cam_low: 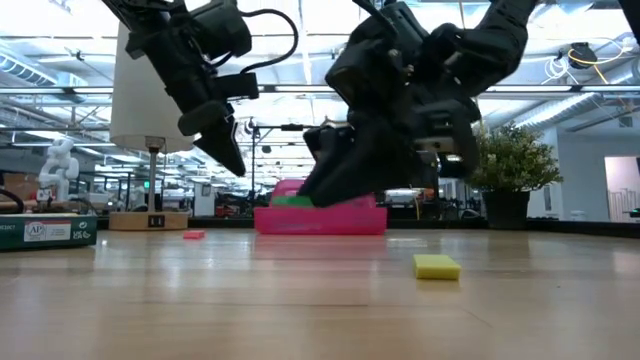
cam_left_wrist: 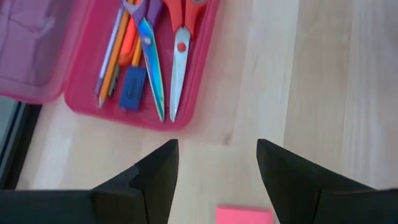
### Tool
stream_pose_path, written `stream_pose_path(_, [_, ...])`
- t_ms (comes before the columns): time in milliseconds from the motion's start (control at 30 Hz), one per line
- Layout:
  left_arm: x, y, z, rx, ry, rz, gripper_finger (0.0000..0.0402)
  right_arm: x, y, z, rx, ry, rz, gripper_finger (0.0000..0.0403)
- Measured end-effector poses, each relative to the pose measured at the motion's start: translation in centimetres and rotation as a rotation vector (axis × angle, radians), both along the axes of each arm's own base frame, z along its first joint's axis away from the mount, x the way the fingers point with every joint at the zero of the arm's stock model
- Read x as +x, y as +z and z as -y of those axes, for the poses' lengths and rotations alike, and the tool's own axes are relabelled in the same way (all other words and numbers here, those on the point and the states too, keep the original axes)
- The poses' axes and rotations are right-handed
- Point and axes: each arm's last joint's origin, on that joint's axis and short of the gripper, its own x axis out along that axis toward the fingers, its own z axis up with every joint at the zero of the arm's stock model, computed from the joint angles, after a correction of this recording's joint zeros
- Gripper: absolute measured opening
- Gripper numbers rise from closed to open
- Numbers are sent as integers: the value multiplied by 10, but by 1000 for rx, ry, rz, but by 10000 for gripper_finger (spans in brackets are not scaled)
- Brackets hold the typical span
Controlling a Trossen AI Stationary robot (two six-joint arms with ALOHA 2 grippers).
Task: Pack school essentials
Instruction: Put the green eraser into the red supply box
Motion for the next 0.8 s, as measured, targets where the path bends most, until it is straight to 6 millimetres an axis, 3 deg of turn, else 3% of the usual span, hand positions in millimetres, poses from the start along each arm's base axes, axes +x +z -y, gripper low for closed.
stream_pose_path(433, [-8,-5,0,-8,52,-88,220,-3,39,69,-47,-258,100,91])
stream_pose_path(800, [-10,-5,-4,-6,80,-101,220,-25,81,131,-66,-538,162,91])
